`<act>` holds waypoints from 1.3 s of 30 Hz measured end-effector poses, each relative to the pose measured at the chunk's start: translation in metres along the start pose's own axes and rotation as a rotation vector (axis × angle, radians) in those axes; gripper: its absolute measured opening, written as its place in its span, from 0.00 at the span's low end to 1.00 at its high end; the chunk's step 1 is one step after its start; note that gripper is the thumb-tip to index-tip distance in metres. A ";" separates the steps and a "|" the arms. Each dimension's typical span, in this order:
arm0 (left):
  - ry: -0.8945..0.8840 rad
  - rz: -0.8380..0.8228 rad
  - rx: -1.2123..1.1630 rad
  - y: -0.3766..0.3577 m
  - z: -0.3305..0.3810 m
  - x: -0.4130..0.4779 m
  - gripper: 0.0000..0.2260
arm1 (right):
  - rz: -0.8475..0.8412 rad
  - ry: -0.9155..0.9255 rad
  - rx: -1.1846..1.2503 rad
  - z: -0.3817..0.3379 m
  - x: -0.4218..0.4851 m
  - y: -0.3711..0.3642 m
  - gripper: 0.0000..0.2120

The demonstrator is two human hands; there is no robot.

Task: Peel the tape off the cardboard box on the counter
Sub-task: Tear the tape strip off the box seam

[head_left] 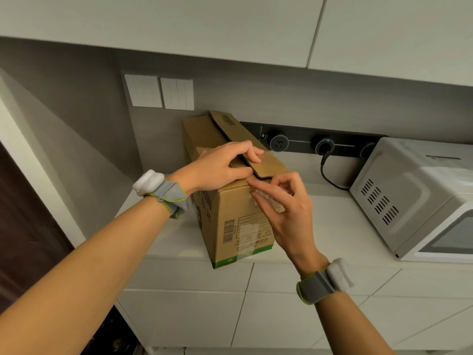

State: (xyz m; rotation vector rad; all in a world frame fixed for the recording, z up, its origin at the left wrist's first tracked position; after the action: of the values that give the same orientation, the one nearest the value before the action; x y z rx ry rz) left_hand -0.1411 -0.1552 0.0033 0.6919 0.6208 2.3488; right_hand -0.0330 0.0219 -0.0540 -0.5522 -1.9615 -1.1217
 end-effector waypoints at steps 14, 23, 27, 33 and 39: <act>0.010 0.009 0.021 -0.001 -0.001 0.003 0.10 | -0.095 0.053 -0.003 0.003 0.007 0.001 0.12; 0.014 0.010 0.047 -0.001 0.001 0.001 0.10 | -0.124 0.125 -0.019 0.008 0.003 -0.001 0.13; 0.011 0.009 0.045 -0.002 0.001 0.001 0.10 | -0.103 0.139 -0.010 0.010 0.002 -0.003 0.11; 0.013 0.007 0.049 -0.003 0.001 0.002 0.10 | -0.074 0.152 -0.003 0.011 0.002 -0.007 0.10; 0.016 0.004 0.059 -0.003 0.004 0.003 0.10 | -0.015 0.186 -0.022 0.013 0.000 -0.012 0.08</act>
State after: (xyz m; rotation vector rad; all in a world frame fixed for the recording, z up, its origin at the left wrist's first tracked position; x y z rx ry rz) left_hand -0.1398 -0.1501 0.0053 0.7018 0.6984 2.3500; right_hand -0.0467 0.0273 -0.0637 -0.4295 -1.7975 -1.1622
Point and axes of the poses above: each hand's wrist, its own x-axis towards the middle knuckle, its own y-axis out of the back of the hand, z = x × y, the point moved 1 cm from there along x, towards the middle knuckle, and after that the axes turned 15 degrees about -x, right-handed, at the moved point
